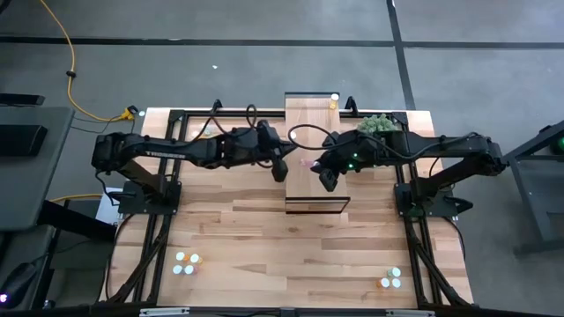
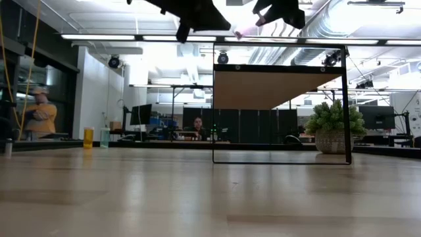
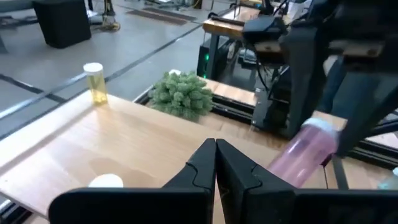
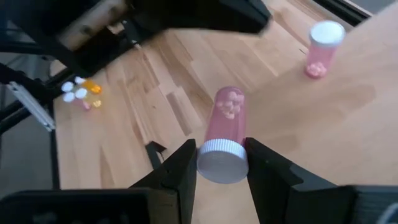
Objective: Pick and place medicine bottles onto shelf by color
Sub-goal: Put the right pink pill bottle on the shelf aligned with the other pink pill bottle
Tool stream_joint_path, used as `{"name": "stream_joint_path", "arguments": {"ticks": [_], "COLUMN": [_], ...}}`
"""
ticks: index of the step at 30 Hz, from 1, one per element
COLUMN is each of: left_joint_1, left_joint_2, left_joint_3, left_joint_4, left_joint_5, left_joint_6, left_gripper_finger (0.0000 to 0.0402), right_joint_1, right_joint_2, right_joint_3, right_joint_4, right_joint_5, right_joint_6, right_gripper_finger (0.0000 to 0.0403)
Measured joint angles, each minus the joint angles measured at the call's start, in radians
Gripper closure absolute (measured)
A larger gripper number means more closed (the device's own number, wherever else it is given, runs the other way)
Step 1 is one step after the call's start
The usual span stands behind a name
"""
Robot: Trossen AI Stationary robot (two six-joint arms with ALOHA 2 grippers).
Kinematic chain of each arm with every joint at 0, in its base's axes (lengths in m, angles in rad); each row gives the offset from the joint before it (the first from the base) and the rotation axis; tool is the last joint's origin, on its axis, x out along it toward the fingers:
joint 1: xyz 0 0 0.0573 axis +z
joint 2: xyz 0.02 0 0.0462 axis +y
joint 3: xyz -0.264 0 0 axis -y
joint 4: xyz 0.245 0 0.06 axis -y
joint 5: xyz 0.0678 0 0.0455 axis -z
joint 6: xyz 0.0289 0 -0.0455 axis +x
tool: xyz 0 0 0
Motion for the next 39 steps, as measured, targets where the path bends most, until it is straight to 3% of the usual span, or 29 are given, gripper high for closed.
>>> {"name": "stream_joint_path", "arguments": {"ticks": [19,39], "left_joint_1": [-0.051,-0.087], "left_joint_2": [0.066,0.063], "left_joint_3": [0.0,0.0], "left_joint_4": [0.048,0.038], "left_joint_5": [0.017,0.02], "left_joint_6": [-0.038,-0.071], "left_gripper_finger": [0.0401,0.0401], "right_joint_1": [0.0,-0.001], "right_joint_2": [-0.001,0.0], "right_joint_3": [0.0,0.0], "right_joint_4": [0.008,0.074], "right_joint_5": [-0.008,0.089], "right_joint_6": [-0.01,-0.008], "right_gripper_finger": [0.0294,0.0295]}}
